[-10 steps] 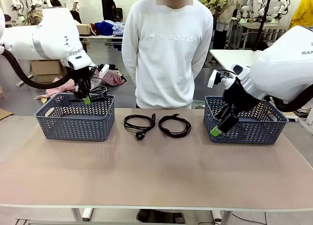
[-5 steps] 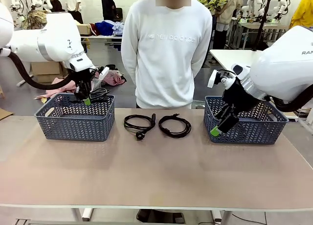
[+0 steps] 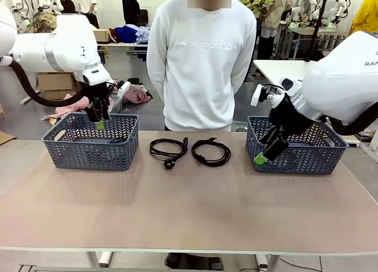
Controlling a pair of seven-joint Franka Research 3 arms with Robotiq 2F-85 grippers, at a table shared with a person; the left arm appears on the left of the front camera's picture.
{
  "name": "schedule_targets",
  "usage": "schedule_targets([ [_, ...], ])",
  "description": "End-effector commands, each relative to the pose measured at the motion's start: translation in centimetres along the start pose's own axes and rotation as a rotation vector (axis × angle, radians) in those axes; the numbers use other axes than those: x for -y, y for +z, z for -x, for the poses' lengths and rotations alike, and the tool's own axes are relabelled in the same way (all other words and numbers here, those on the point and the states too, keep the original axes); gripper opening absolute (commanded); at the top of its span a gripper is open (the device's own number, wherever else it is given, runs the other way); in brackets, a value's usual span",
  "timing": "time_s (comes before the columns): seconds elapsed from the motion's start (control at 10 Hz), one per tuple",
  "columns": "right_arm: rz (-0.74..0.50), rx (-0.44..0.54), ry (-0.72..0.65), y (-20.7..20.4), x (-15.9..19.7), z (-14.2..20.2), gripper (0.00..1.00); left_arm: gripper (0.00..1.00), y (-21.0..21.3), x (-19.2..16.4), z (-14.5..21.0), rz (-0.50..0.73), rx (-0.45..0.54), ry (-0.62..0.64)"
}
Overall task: Organize the cables according to human instructions.
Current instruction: Pick up a bundle of cables and place it in the basket indicated by the human.
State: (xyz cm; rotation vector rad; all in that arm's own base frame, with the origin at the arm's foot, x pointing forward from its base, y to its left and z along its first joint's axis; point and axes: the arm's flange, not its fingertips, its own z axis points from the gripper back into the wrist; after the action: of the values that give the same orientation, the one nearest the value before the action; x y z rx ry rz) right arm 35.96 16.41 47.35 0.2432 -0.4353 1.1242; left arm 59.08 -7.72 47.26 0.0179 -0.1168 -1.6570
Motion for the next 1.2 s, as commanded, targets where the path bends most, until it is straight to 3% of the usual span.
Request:
schedule_targets([
  [0.0, 0.000, -0.002, -0.004, 0.1, 0.1, -0.2, 1.00, 0.86, 0.9, -0.3, -0.1, 0.034, 0.013, -0.014],
  [0.2, 0.000, -0.002, -0.004, 0.1, 0.1, -0.2, 1.00, 1.00, 1.4, -0.5, -0.5, 0.061, 0.000, -0.012],
  [0.7, 0.000, -0.002, -0.004, 0.1, 0.1, -0.2, 1.00, 1.00, 2.2, 0.1, -1.2, 0.039, 0.066, 0.048],
  [0.8, 0.000, -0.002, -0.004, 0.1, 0.1, -0.2, 1.00, 1.00, 1.4, 0.1, -0.8, 0.057, 0.013, -0.004],
  [1.1, 0.000, -0.002, -0.004, 0.1, 0.1, -0.2, 1.00, 1.00, 1.4, 0.1, -0.8, 0.057, 0.013, -0.004],
])
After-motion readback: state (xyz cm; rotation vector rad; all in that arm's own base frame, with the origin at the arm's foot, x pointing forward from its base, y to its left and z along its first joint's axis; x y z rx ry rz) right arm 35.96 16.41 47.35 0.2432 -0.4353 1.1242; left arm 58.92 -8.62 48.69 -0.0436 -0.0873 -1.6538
